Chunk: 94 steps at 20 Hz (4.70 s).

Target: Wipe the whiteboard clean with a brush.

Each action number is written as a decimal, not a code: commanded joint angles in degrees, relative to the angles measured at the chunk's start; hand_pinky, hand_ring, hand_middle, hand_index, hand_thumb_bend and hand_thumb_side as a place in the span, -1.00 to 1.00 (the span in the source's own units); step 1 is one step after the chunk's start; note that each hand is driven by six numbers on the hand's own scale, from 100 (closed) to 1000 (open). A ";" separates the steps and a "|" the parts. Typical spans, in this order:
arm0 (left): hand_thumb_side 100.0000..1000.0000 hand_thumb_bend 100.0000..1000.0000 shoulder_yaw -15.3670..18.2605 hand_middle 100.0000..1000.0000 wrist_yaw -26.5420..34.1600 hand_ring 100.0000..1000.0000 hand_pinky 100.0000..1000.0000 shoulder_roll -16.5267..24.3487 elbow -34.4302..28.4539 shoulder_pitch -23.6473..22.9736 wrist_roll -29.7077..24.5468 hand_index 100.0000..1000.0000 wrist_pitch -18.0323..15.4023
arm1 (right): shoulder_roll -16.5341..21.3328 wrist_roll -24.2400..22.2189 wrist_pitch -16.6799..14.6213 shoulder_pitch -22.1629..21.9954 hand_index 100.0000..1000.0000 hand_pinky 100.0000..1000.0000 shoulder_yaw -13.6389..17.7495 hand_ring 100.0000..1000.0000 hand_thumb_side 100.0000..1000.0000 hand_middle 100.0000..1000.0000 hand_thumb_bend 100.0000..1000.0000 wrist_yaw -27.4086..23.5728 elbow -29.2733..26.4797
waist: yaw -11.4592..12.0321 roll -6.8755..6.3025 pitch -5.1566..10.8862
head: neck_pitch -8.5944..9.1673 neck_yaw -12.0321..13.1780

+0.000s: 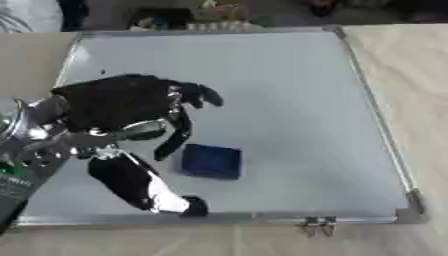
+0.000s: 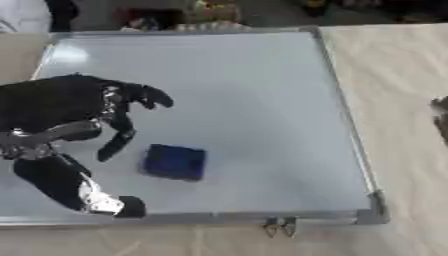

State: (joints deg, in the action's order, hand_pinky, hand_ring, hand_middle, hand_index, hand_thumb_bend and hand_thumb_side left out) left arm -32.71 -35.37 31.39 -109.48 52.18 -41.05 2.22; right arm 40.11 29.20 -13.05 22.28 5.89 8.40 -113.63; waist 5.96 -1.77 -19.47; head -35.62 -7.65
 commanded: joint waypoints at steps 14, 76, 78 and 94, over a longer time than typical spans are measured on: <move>0.30 0.14 0.70 0.78 -2.96 0.80 0.46 -2.16 5.82 3.65 -4.96 -0.59 0.58 | 1.17 -0.18 -0.09 0.85 0.74 0.62 0.21 0.59 1.00 0.62 -1.00 -0.34 -0.96 | -0.80 -0.18 0.89 | 1.23 -0.05; -0.04 -0.02 -3.15 0.56 -15.27 0.65 0.32 -10.46 24.21 7.30 -0.57 -0.83 -16.14 | -0.02 -0.46 0.30 0.84 0.75 0.63 -0.02 0.59 1.00 0.62 -1.00 -0.57 -0.96 | -2.24 -0.18 -0.90 | 2.50 0.81; -0.05 -0.05 -3.09 0.53 -15.43 0.62 0.29 -10.95 25.06 7.28 -0.09 -0.84 -16.07 | -0.05 -0.47 0.28 0.89 0.75 0.63 -0.03 0.59 1.00 0.62 -1.00 -0.58 -0.96 | -2.40 -0.19 -0.96 | 2.55 0.86; -0.18 -0.17 -3.23 0.27 -17.42 0.42 0.13 -12.73 29.06 6.78 5.46 -0.86 -16.23 | -0.19 -0.58 0.19 0.96 0.75 0.63 0.01 0.59 1.00 0.62 -1.00 -0.74 -0.96 | -3.07 -0.35 -1.24 | 2.64 0.79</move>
State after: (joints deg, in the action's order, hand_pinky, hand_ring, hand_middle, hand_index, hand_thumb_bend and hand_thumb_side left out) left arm -36.19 -52.38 18.55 -80.49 58.12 -36.10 -14.03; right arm 39.05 28.76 -12.64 22.66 5.55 7.96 -113.63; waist 3.05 -2.33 -21.69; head -33.60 -6.91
